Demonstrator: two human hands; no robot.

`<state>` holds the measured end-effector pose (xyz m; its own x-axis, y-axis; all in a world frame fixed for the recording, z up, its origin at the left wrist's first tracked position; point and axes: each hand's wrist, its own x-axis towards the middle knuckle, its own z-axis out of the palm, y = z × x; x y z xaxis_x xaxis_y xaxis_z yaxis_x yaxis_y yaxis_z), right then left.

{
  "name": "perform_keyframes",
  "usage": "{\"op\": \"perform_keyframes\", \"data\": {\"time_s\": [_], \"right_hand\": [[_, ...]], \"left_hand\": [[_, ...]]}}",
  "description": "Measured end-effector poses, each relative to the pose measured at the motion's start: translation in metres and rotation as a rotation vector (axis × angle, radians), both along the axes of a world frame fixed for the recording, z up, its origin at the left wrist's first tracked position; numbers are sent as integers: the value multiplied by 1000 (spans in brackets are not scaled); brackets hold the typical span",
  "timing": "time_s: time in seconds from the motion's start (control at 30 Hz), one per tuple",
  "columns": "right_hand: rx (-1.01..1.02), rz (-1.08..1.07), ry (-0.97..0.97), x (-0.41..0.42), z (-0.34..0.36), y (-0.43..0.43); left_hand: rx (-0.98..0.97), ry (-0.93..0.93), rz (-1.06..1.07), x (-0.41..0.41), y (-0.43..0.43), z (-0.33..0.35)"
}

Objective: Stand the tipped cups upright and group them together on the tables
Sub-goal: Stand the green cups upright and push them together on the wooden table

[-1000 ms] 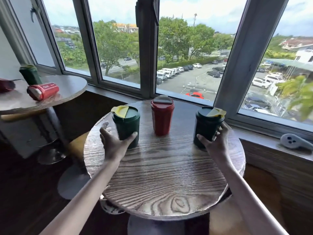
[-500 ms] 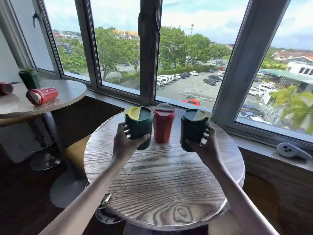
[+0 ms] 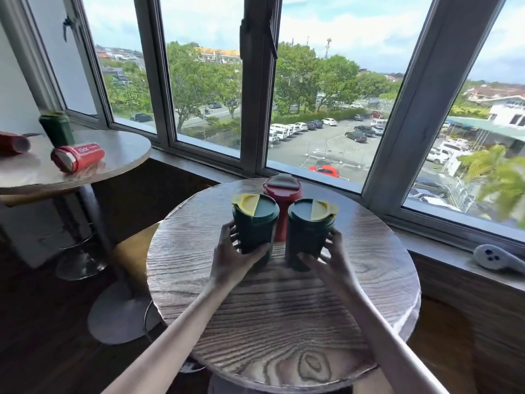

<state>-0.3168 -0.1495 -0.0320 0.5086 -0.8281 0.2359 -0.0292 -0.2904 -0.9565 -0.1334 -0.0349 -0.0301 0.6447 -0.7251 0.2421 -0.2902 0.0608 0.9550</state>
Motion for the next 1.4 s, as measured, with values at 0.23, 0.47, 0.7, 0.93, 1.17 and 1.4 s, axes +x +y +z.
{"op": "perform_keyframes", "data": {"time_s": [0.23,0.47,0.7,0.93,1.17,1.4], "right_hand": [[-5,69,22,-8,-1,4],[-24,34,53,-7,-3,6],[-79,-32,119,-6,-6,5],[-78,-63,170,-6,-4,5],[-96,-54,145,-7,-3,5],[-101,-47,126,-3,2,7]], "left_hand": [[61,-54,-55,4,2,-5],[91,-108,-24,5,3,-9],[75,-98,-15,3,5,-6],[72,-105,1,1,6,-4],[67,-107,-10,0,10,-1],[57,-106,-10,-1,7,2]]}}
